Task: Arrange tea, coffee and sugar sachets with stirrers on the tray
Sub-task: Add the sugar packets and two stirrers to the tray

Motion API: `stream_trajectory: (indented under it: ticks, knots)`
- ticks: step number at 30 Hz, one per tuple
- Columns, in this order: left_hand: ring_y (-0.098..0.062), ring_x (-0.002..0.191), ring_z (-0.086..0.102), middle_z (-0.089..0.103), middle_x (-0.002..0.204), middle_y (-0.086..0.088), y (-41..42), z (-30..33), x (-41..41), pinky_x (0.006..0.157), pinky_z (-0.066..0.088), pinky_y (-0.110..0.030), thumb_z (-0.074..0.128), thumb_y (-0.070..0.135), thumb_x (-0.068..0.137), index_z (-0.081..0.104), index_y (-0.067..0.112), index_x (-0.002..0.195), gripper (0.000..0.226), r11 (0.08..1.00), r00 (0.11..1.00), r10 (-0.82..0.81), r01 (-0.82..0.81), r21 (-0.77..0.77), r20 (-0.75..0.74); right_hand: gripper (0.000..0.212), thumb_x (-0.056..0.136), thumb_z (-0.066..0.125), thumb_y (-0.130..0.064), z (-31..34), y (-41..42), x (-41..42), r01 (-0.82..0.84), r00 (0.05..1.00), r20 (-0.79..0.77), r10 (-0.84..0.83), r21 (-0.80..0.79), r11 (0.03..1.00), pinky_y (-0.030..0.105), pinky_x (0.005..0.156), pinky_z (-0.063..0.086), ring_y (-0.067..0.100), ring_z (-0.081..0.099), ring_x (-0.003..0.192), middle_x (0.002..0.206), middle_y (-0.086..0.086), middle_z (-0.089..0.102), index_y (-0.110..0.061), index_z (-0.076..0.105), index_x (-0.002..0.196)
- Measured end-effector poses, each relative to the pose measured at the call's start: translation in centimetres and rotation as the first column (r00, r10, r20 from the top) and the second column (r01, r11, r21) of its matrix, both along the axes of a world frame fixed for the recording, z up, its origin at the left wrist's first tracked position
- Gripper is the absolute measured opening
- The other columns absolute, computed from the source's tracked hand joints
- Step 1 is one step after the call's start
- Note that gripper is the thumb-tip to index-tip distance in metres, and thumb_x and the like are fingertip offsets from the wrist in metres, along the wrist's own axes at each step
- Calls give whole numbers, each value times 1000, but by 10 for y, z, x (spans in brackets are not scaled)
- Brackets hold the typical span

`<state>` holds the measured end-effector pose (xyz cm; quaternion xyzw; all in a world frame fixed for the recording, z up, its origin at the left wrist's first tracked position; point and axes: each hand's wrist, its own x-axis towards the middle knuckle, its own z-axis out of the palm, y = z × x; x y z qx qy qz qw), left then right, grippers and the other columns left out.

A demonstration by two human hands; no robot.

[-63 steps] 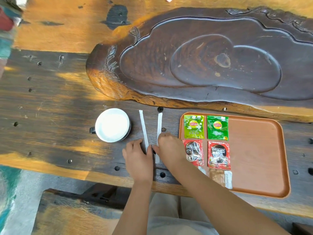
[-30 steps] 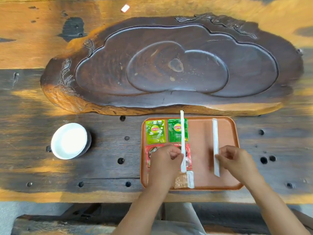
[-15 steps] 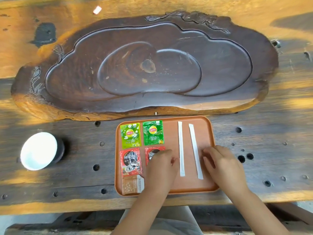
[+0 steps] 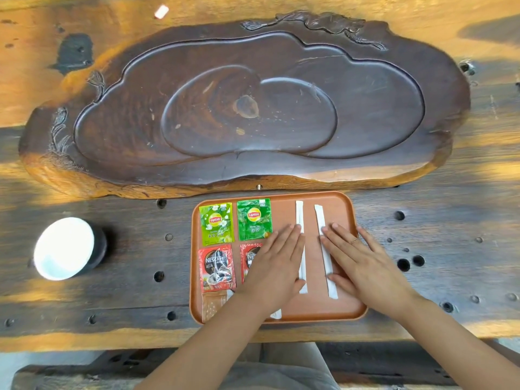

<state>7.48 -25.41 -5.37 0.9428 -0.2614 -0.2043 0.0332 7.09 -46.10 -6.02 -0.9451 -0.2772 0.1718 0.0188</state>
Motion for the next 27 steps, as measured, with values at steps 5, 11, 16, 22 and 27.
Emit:
stream_trajectory:
  ticks: [5, 11, 16, 22, 27]
  knots:
    - [-22, 126, 47, 54, 134, -10, -2, -2, -13, 103, 34, -39, 72, 53, 58, 54, 7, 126, 84, 997, 998, 5, 0, -74, 58, 64, 87, 35, -49, 3, 3, -2, 39, 999, -32, -40, -13, 999, 35, 115, 5, 15, 29, 137, 147, 2, 36, -12, 39, 139]
    - [-24, 127, 45, 52, 135, -12, -1, -3, -22, 104, 37, -42, 74, 48, 59, 52, 5, 127, 83, 995, 997, 48, -43, -89, 58, 63, 88, 35, -49, 1, 2, -5, 42, 998, -36, -43, -6, 999, 35, 115, 9, 17, 30, 137, 146, 3, 38, -12, 40, 139]
    - [-22, 127, 45, 53, 135, -11, 1, -3, -18, 104, 33, -40, 73, 51, 58, 54, 6, 126, 83, 996, 996, 41, -35, -79, 80, 63, 88, 35, -49, 2, 3, -6, 45, 998, -33, -45, -3, 999, 37, 113, 13, 18, 30, 138, 147, 3, 37, -12, 40, 139]
    - [-22, 127, 46, 53, 134, -10, 2, -2, -16, 104, 29, -40, 73, 51, 58, 55, 7, 125, 82, 998, 997, 38, -34, -56, 66, 64, 87, 36, -50, 2, 3, -5, 56, 997, -45, -56, -1, 998, 34, 114, 9, 18, 30, 137, 147, 2, 37, -13, 40, 139]
    - [-26, 136, 30, 39, 145, -14, 1, -2, -17, 109, 19, -47, 67, 41, 71, 40, 3, 135, 79, 996, 998, 48, -46, -79, 29, 65, 86, 35, -50, 4, 4, -5, 70, 995, -68, -70, 3, 998, 34, 114, 8, 18, 30, 138, 147, 2, 36, -13, 40, 139]
